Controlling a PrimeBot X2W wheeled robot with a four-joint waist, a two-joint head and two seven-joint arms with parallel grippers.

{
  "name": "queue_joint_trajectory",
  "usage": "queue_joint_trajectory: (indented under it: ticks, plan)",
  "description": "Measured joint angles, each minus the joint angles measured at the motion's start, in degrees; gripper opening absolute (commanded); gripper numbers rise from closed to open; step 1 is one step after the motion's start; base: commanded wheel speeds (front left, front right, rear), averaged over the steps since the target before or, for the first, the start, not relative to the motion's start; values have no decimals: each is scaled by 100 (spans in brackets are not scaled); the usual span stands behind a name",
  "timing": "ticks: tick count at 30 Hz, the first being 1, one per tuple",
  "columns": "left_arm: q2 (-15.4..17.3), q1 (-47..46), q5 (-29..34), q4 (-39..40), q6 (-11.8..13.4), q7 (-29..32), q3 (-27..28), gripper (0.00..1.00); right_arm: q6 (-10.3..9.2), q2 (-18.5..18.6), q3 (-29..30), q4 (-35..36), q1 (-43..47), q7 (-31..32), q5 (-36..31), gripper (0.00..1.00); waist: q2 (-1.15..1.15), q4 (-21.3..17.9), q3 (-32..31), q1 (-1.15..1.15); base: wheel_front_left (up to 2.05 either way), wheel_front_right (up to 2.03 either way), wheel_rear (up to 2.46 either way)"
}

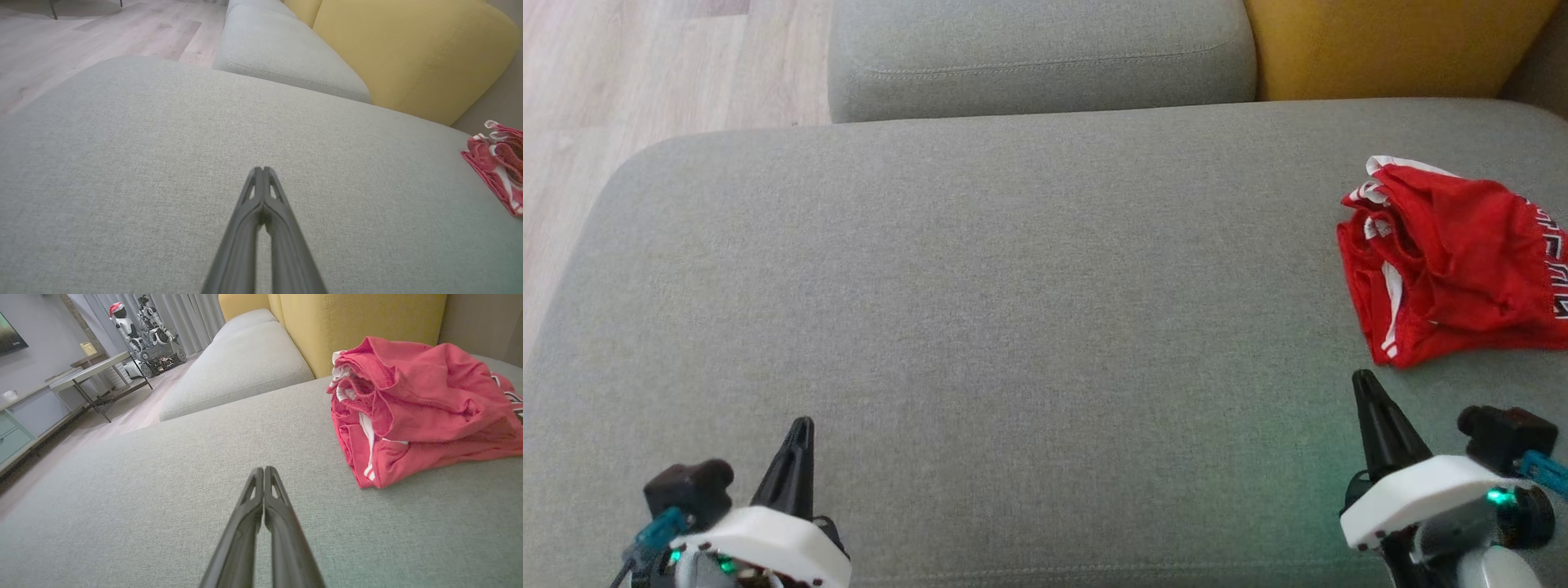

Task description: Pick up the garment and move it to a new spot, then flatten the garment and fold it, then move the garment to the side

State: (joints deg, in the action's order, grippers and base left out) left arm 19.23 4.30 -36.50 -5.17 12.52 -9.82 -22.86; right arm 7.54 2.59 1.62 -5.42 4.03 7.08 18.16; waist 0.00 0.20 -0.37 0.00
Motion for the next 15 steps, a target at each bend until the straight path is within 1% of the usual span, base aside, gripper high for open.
queue_joint_trajectory:
  ticks: [15]
  plan:
    - [-203,-99,-814,-166,-252,218,352,0,0,-1,83,-137,-122,0,1042,0,0,-3,8,0,0,0,0]
